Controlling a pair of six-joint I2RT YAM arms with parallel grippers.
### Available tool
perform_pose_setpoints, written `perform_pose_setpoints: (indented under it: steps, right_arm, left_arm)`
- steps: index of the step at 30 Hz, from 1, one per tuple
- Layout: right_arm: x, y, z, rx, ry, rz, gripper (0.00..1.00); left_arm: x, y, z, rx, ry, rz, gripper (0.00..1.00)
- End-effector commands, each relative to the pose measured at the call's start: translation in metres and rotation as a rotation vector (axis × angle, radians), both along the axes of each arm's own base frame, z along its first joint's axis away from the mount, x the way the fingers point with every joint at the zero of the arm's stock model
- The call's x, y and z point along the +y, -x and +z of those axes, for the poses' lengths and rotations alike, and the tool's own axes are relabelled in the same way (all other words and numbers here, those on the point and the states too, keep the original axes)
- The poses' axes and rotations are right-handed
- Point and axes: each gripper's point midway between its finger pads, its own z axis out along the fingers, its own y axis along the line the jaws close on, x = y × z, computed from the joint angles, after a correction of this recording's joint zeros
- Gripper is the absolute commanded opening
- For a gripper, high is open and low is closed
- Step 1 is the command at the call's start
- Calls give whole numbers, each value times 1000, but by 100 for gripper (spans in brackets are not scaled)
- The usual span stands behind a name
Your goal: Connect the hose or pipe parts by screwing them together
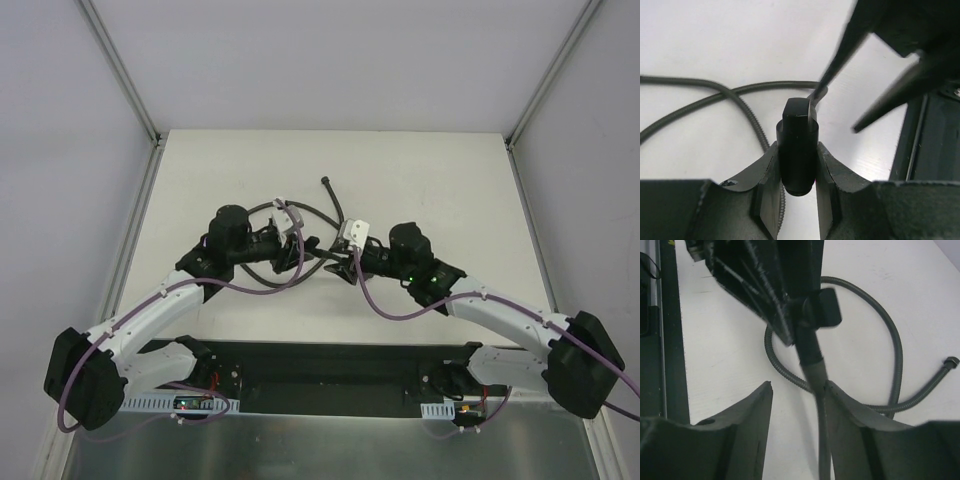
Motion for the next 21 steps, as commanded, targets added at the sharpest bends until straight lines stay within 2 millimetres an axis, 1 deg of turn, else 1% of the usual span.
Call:
perform_pose_setpoints:
  steps: [1, 2, 3, 4, 5, 6, 7, 8, 9, 10, 11, 12, 13, 14, 15, 17, 18, 19, 21]
  right_arm:
    - [-14, -4, 27, -44, -93, -97, 57]
    - [-20, -2, 27, -42, -102, -119, 66]
    - [-25, -4, 27, -34, -110, -154, 74]
    - [-28, -3, 26, -32, -114, -164, 87]
    - [-32, -2, 30, -40, -132, -179, 94]
    - [-39, -5, 22, -19, -132, -226, 99]
    - [-43, -5, 19, -16, -133, -247, 100]
    - [-46, -4, 22, -23, -145, -258, 97]
    - [-51, -4, 13, -18, -132, -276, 96]
    - [-54, -4, 12, -19, -135, -286, 96]
    - [-57, -2, 16, -29, -147, -290, 96]
    - [-59, -1, 14, -30, -147, -294, 96]
    - [-61, 0, 12, -28, -146, -296, 96]
    - [-63, 1, 15, -35, -158, -297, 96]
    - [-63, 2, 15, -35, -159, -296, 96]
    - [-64, 3, 14, -35, -159, -296, 96]
    - [-64, 3, 13, -33, -157, -293, 96]
    - [-63, 4, 13, -30, -153, -292, 96]
    - [-62, 4, 11, -10, -143, -287, 96]
  left_arm:
    - [9, -37, 19, 50, 89, 218, 0]
    - [16, -45, 16, 119, 106, 265, 0]
    - [17, -44, 15, 195, 133, 285, 0]
    - [19, -48, 16, 222, 143, 305, 0]
    - [21, -49, 10, 264, 135, 322, 0]
    - [23, -50, 9, 290, 136, 333, 0]
    - [22, -51, 10, 331, 147, 346, 0]
    - [24, -49, 3, 392, 135, 372, 0]
    - [25, -49, 3, 470, 159, 413, 0]
    - [27, -50, 2, 514, 165, 450, 0]
    - [30, -46, -5, 581, 159, 480, 0]
    - [30, -42, -6, 665, 188, 518, 0]
    - [33, -36, -15, 716, 194, 546, 0]
    - [34, -32, -20, 765, 205, 572, 0]
    - [36, -26, -27, 844, 220, 612, 0]
    - [43, -10, -50, 908, 184, 643, 0]
    - [48, -5, -59, 927, 163, 670, 0]
    - [58, 8, -82, 986, 101, 725, 0]
    - [68, 13, -97, 999, 81, 791, 0]
